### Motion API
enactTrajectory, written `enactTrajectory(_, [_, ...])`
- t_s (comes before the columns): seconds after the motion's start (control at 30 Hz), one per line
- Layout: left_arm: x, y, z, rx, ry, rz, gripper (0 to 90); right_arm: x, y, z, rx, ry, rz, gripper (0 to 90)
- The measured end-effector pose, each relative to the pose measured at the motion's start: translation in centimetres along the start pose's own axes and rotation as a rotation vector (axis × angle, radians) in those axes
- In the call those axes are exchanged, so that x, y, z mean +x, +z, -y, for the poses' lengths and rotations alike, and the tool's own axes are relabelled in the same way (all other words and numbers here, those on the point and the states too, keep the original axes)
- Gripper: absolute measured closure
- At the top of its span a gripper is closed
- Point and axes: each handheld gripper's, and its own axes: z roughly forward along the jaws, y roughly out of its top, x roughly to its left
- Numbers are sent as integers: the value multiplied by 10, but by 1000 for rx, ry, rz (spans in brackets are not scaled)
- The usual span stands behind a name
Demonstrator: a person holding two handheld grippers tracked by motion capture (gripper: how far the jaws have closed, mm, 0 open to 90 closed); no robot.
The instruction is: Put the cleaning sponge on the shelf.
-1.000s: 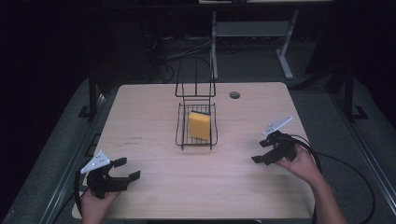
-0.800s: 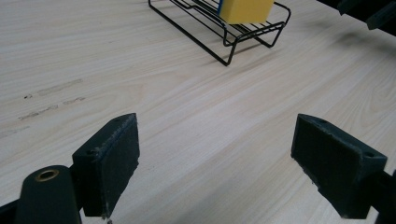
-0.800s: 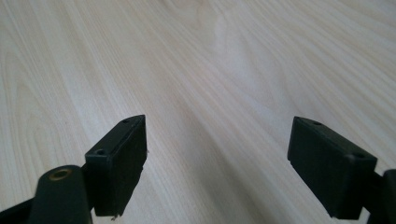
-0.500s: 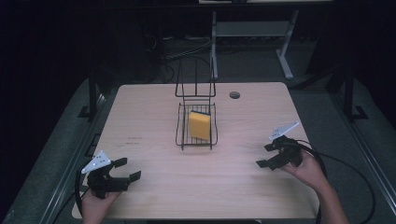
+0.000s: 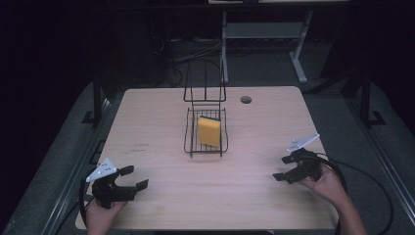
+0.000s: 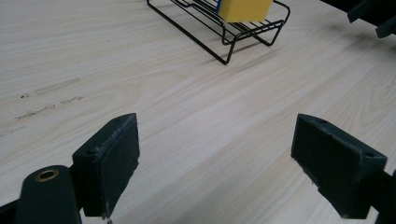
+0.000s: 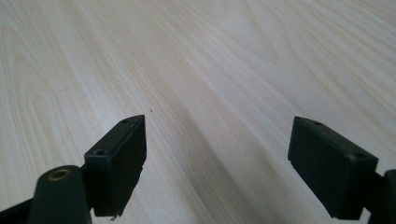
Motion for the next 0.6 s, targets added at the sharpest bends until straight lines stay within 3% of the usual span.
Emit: enactTrajectory(0.6, [0,0,0,4,2,-1,146,5,-6,24,-17,23,17,189])
